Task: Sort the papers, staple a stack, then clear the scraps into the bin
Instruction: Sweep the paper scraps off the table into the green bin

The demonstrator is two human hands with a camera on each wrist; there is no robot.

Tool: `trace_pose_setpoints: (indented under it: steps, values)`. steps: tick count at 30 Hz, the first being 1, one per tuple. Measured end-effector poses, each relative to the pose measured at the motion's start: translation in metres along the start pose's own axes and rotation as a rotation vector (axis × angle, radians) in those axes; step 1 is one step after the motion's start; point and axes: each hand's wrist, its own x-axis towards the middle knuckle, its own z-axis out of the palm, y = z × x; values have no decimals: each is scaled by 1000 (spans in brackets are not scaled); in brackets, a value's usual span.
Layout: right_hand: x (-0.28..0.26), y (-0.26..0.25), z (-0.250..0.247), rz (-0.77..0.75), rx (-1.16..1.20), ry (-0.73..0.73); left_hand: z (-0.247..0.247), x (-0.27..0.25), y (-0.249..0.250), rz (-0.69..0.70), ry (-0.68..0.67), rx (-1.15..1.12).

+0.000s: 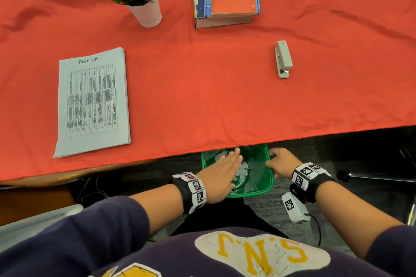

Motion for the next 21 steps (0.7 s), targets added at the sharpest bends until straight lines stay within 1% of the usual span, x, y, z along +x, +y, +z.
trace_pose_setpoints:
  steps: [3, 4, 6, 7, 9, 10, 11, 13, 15, 17, 21]
  values:
    - [0, 0, -1, -5, 16, -1, -6, 0, 10, 165, -32, -21]
    - [0, 1, -1, -8, 18, -1, -12, -2, 12, 201, -1, -32]
    - [0, 2, -2, -17, 21, 1, -30, -6, 10, 211, 149, -82]
    - [2, 3, -2, -19, 22, 3, -42, -6, 6, 170, 237, -118]
    - [2, 2, -3, -24, 18, 3, -70, -1, -11, 22, 380, -183]
    - [0, 1, -3, -24, 20, 4, -83, 6, -22, -65, 420, -184]
    - [-1, 0, -3, -24, 25, 4, -94, 13, -35, -151, 428, -168]
    - [-3, -2, -3, -25, 23, -2, -109, 29, -61, -290, 367, -142]
    - [-4, -2, -2, -22, 14, -3, -113, 40, -81, -364, 288, -135]
    - [-3, 0, -2, -16, 11, 4, -108, 43, -88, -350, 223, -110]
    - [0, 4, -2, -15, 15, -4, -81, 28, -71, -204, 175, -26]
